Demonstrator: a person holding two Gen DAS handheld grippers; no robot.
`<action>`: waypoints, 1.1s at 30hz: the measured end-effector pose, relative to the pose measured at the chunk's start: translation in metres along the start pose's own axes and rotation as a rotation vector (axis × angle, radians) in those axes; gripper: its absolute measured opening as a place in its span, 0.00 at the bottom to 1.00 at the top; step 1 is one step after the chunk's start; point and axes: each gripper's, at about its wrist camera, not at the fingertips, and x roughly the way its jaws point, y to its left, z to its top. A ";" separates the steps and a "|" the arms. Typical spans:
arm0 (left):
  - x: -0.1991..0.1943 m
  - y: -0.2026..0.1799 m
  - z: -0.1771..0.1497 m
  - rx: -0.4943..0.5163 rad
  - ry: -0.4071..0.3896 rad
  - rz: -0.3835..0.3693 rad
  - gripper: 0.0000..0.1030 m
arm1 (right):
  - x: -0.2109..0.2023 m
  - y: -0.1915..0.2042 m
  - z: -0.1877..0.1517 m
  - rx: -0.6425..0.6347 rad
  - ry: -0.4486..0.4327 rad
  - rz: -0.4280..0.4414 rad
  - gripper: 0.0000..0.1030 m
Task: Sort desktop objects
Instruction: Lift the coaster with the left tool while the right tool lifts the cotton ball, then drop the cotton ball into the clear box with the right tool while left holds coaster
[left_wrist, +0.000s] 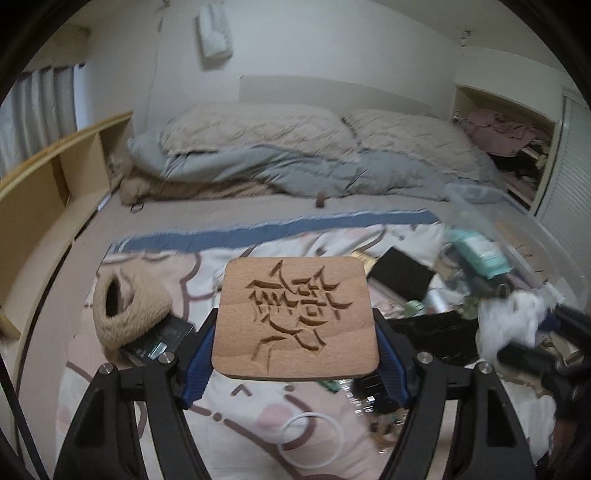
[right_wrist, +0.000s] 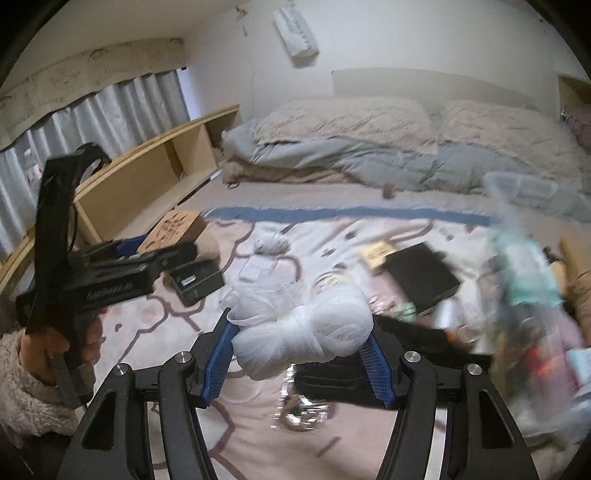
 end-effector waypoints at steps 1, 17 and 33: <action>-0.005 -0.007 0.004 0.006 -0.008 -0.010 0.73 | -0.008 -0.006 0.005 0.003 -0.004 -0.009 0.62; -0.052 -0.120 0.046 0.109 -0.103 -0.144 0.73 | -0.116 -0.133 0.032 0.170 -0.188 -0.256 0.62; -0.043 -0.216 0.064 0.145 -0.133 -0.274 0.73 | -0.118 -0.206 0.004 0.313 -0.109 -0.376 0.62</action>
